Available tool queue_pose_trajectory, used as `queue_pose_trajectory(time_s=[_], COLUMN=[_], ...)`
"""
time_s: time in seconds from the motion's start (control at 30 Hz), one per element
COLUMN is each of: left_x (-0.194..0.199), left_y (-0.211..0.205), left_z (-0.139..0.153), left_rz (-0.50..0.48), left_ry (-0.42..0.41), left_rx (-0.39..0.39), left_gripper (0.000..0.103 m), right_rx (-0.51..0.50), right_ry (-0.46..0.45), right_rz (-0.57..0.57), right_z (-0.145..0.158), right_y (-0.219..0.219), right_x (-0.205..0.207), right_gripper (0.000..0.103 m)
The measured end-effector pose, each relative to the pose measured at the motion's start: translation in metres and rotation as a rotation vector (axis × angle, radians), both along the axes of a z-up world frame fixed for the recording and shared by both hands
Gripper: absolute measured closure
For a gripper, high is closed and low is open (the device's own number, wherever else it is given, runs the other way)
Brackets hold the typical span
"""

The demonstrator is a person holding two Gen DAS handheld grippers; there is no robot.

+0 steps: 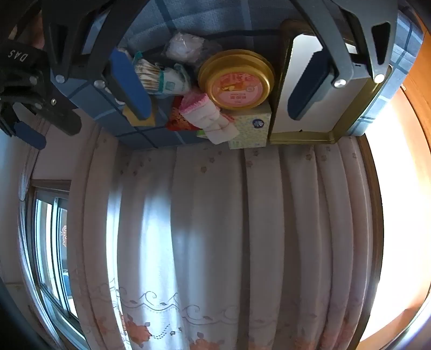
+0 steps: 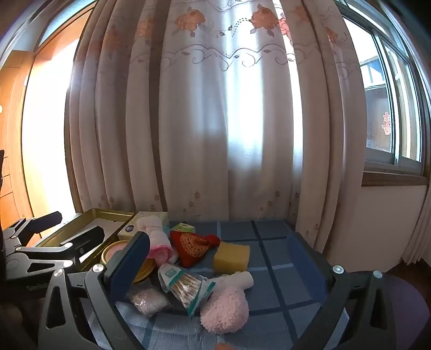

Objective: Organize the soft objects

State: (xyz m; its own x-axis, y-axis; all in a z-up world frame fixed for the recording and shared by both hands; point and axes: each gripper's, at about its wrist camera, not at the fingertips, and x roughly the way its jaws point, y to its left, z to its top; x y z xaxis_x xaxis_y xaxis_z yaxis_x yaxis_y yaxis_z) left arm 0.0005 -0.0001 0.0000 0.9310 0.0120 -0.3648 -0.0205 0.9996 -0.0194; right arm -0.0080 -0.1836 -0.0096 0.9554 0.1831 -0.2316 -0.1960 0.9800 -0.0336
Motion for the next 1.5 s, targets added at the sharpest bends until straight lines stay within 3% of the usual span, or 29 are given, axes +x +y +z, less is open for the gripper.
queue_pose_trajectory(time_s=[0.07,0.37,1.5], left_x=[0.001,-0.001,0.000], left_y=[-0.001,0.001,0.006], left_z=[0.000,-0.002,-0.001], left_rz=[0.000,0.008,0.013], left_ry=[0.000,-0.009,-0.009], left_rx=[0.004,0.000,-0.001], left_gripper=[0.000,0.000,0.000], right_rx=[0.001,0.008,0.019], right_ry=[0.034,0.026,0.043], right_rz=[-0.002,-0.008,-0.004], right_z=[0.000,-0.012,-0.014], right_y=[0.000,-0.003,-0.003], right_x=[0.001,0.005,-0.001], right_gripper=[0.001,0.001,0.001])
